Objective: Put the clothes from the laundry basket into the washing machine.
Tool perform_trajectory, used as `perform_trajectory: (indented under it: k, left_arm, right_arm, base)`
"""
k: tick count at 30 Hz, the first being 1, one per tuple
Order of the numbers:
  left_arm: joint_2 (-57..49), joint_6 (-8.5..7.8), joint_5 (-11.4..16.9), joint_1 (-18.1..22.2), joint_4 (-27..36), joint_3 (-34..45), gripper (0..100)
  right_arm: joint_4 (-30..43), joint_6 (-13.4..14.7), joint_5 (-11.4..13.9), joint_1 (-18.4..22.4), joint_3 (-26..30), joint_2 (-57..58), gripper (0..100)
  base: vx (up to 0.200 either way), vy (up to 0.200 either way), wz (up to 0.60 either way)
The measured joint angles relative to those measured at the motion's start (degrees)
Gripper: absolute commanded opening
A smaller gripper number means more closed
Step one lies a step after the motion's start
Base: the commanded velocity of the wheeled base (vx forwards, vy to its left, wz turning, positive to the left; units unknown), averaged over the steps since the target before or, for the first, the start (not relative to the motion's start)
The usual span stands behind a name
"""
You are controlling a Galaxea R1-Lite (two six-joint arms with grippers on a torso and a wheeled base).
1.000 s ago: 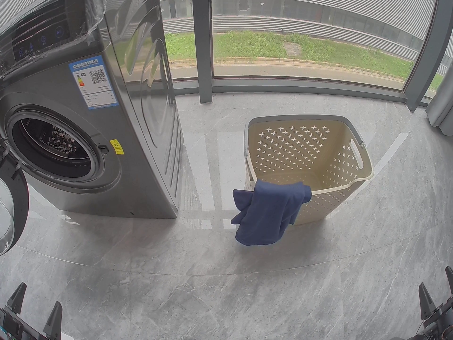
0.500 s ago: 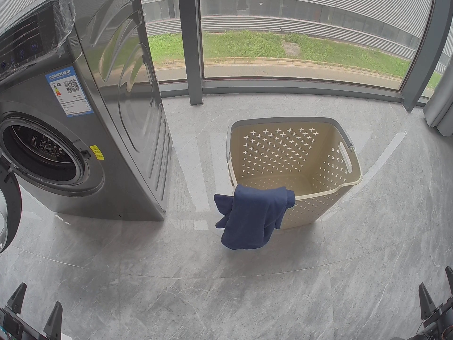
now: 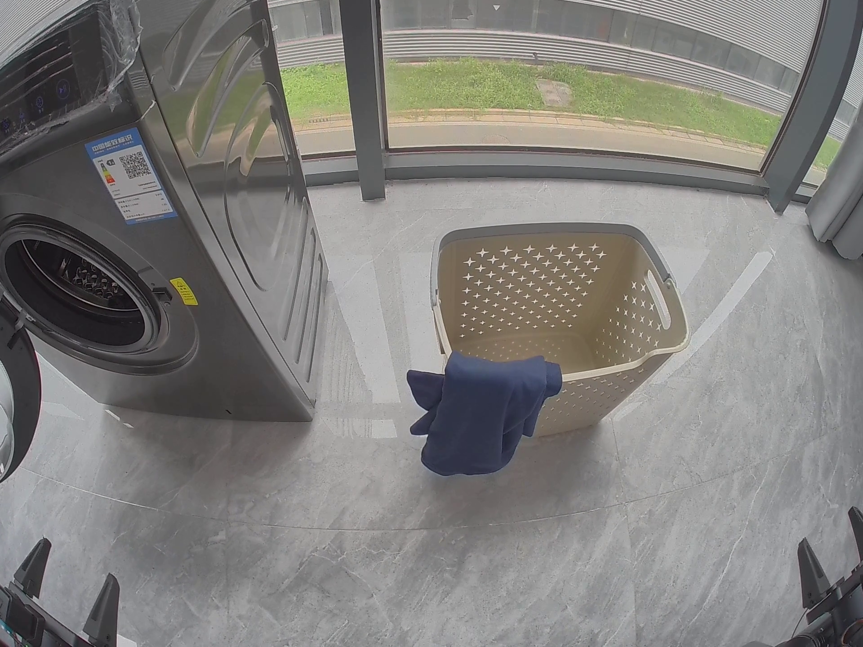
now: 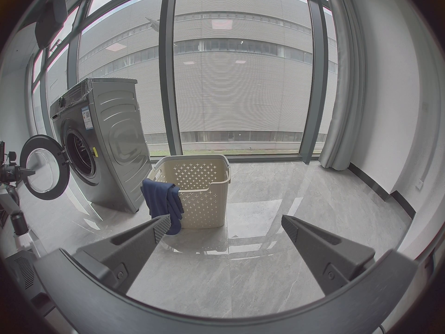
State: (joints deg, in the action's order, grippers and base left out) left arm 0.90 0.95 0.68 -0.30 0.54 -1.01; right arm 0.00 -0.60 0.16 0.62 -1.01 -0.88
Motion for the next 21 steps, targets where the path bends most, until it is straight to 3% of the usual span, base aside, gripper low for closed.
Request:
perform_trajectory:
  k: [16,21]
  left_arm:
    - [0.00,0.20,-0.06,-0.05,0.00,0.00,100]
    - [0.02,0.24,-0.06,-0.02,0.00,0.00,100]
  right_arm:
    - [0.00,0.00,-0.02,0.00,0.00,0.00,100]
    - [0.00,0.00,0.00,0.00,0.00,-0.02,100]
  base:
    - [0.000,0.000,0.00]
    - [0.000,-0.200,0.00]
